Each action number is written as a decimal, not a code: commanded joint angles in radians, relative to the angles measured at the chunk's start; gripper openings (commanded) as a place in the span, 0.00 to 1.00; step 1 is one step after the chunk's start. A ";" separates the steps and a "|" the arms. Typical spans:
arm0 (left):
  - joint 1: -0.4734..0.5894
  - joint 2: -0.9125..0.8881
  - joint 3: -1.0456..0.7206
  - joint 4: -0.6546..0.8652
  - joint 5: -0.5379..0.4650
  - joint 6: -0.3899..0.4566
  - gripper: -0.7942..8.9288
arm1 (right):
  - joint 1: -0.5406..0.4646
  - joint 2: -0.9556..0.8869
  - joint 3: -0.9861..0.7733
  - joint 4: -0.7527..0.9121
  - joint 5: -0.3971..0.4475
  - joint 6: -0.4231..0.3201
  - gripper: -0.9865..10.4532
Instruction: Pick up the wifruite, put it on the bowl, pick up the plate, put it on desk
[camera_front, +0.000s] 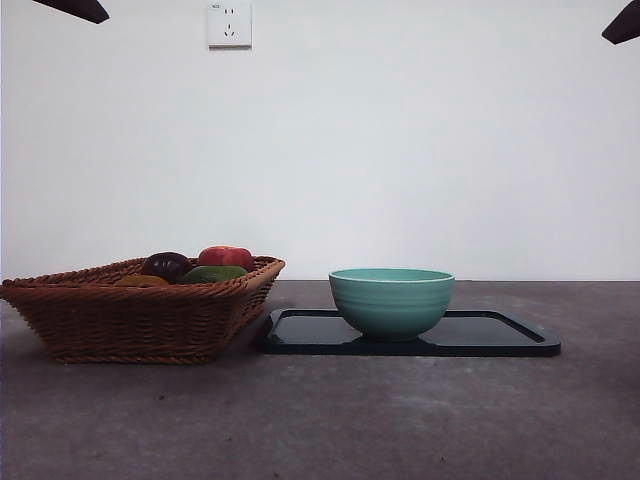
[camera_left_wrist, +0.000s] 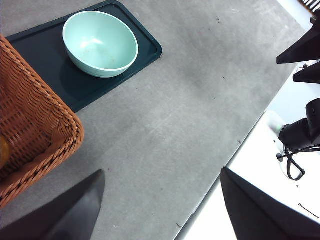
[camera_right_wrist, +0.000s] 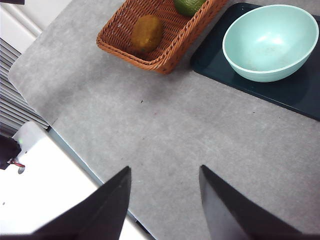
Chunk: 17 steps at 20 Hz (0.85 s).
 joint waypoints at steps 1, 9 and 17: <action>-0.004 0.006 0.014 0.007 0.006 0.013 0.46 | 0.005 0.006 0.010 0.011 0.004 0.025 0.28; -0.004 0.006 0.014 0.007 0.006 0.013 0.46 | -0.052 0.198 0.175 0.072 0.166 0.095 0.33; -0.004 0.006 0.014 0.008 0.006 0.013 0.46 | -0.205 0.642 0.476 0.040 0.164 -0.014 0.34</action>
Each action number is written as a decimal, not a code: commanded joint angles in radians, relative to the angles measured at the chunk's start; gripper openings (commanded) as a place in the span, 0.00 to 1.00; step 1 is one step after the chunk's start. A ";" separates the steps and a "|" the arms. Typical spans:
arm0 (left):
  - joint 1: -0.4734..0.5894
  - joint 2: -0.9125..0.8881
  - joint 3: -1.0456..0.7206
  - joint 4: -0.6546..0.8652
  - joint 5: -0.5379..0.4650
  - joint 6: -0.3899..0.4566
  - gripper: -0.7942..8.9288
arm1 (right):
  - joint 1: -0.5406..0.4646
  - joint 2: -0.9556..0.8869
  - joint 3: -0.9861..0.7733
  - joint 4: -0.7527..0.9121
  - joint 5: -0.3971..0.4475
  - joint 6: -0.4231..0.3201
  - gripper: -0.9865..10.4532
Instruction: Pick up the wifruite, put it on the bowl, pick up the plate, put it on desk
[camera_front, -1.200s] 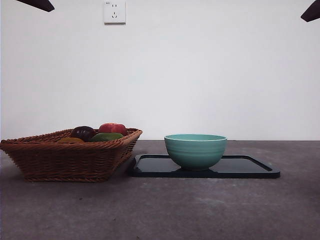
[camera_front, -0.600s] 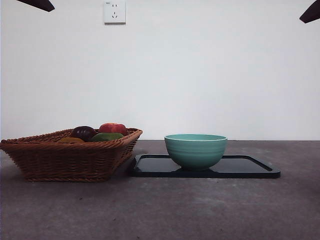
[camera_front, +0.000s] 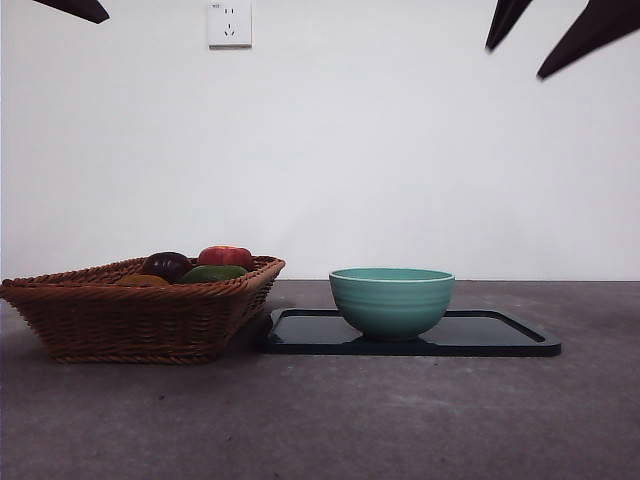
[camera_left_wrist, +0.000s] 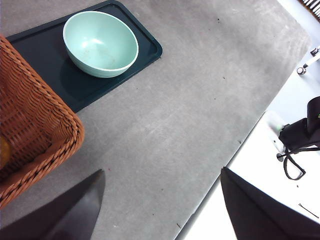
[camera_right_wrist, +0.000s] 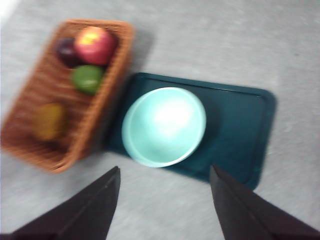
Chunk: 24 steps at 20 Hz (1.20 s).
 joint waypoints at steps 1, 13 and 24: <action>-0.004 0.006 0.014 0.008 0.006 0.013 0.46 | -0.018 0.121 0.064 -0.002 0.002 -0.042 0.34; -0.004 0.006 0.014 0.008 0.006 0.013 0.46 | -0.003 0.515 0.116 0.116 -0.009 -0.063 0.34; -0.004 0.006 0.014 0.007 0.006 0.012 0.46 | 0.032 0.657 0.116 0.227 0.018 -0.059 0.21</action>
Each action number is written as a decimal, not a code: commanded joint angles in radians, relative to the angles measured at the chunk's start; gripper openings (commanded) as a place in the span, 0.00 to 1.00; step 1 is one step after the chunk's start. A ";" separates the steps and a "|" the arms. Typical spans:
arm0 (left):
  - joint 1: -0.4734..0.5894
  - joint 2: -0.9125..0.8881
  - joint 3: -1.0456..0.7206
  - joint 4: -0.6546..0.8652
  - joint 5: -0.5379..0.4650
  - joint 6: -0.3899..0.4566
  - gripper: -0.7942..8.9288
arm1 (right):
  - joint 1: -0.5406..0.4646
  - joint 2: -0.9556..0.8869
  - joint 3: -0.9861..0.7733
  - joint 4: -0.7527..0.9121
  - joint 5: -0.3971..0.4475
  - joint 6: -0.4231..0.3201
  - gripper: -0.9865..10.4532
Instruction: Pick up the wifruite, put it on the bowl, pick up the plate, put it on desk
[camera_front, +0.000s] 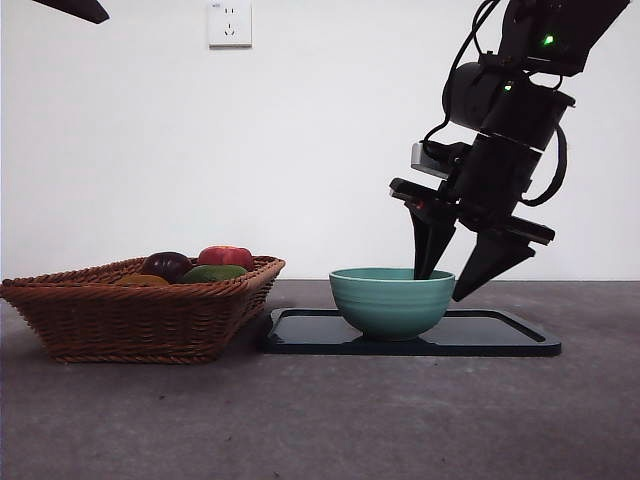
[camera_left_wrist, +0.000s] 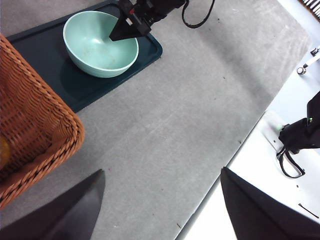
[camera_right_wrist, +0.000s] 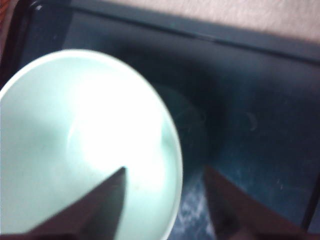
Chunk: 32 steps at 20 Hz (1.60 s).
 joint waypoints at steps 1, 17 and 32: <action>-0.004 0.006 0.014 0.007 0.006 0.012 0.46 | 0.005 0.018 0.019 0.025 0.019 -0.008 0.17; -0.004 0.006 0.014 -0.008 0.006 0.011 0.46 | 0.005 -0.349 0.023 -0.097 0.017 -0.018 0.10; -0.004 0.005 0.014 -0.011 0.006 0.011 0.46 | 0.236 -0.734 -0.371 -0.141 0.019 0.008 0.10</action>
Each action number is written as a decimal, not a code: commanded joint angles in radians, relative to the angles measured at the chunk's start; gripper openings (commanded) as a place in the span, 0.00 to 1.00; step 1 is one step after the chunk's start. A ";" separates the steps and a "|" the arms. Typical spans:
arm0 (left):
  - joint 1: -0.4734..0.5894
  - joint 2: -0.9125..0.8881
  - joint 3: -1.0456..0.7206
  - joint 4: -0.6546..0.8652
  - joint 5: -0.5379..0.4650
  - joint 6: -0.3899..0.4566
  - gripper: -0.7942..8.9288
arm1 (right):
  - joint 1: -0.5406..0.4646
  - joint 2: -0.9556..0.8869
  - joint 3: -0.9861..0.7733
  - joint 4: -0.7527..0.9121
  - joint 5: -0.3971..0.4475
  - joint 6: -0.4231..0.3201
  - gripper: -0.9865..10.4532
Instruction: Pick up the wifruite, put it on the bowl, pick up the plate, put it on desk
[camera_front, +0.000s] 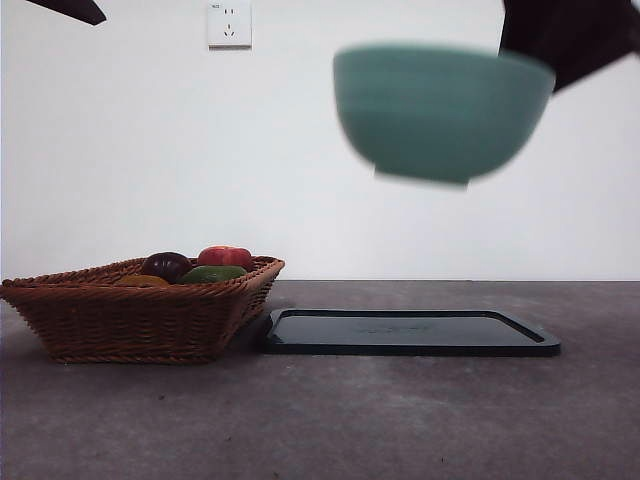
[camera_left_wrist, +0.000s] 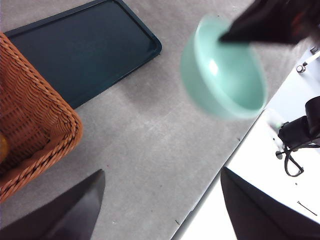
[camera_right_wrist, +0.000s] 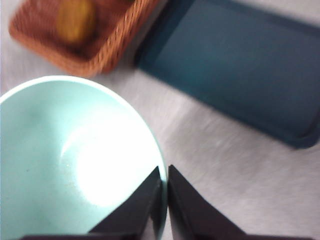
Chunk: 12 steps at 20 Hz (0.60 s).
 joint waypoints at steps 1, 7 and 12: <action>-0.004 0.005 0.014 0.003 0.006 0.011 0.46 | 0.040 0.015 -0.068 0.105 0.000 0.043 0.10; -0.004 0.005 0.014 0.003 0.006 0.011 0.46 | 0.108 0.118 -0.221 0.286 0.002 0.101 0.10; -0.004 0.005 0.014 0.003 0.006 0.011 0.46 | 0.148 0.223 -0.241 0.328 0.062 0.108 0.10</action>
